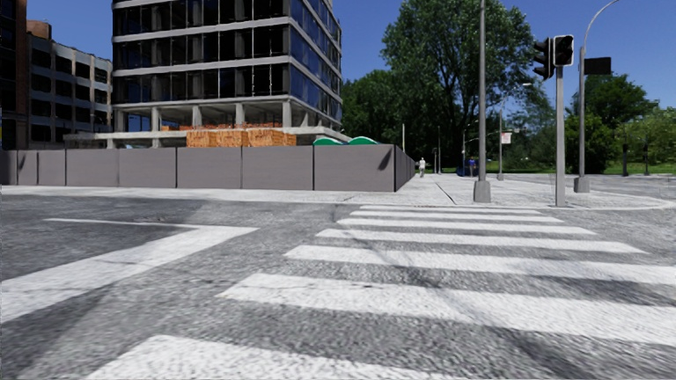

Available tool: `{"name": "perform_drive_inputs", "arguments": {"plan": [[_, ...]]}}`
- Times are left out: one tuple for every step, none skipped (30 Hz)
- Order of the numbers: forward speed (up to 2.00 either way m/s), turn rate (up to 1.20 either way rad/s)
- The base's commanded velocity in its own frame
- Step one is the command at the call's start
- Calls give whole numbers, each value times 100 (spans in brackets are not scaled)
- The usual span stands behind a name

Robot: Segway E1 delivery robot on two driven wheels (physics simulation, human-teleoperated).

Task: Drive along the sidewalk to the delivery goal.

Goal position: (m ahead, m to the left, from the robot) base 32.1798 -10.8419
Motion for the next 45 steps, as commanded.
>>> {"name": "perform_drive_inputs", "arguments": {"plan": [[200, -2], [200, -1], [200, -1], [200, -1], [200, -1], [200, -1], [200, -1], [200, -1], [200, -1], [200, -50], [200, -73], [200, -120], [200, -120], [200, -120], [200, -120], [200, -120], [200, -120], [200, -117], [200, -35], [200, -13], [200, -4], [200, -2], [200, -1], [200, -1], [200, 0], [200, 0], [200, 0], [200, 0], [200, 0], [200, 0], [200, 0], [200, 0], [200, 0], [200, 0], [200, 0], [200, 0], [200, 0], [200, 0], [200, 0], [200, 0], [200, 0], [200, 0], [200, 0], [200, 0], [200, 0]]}}
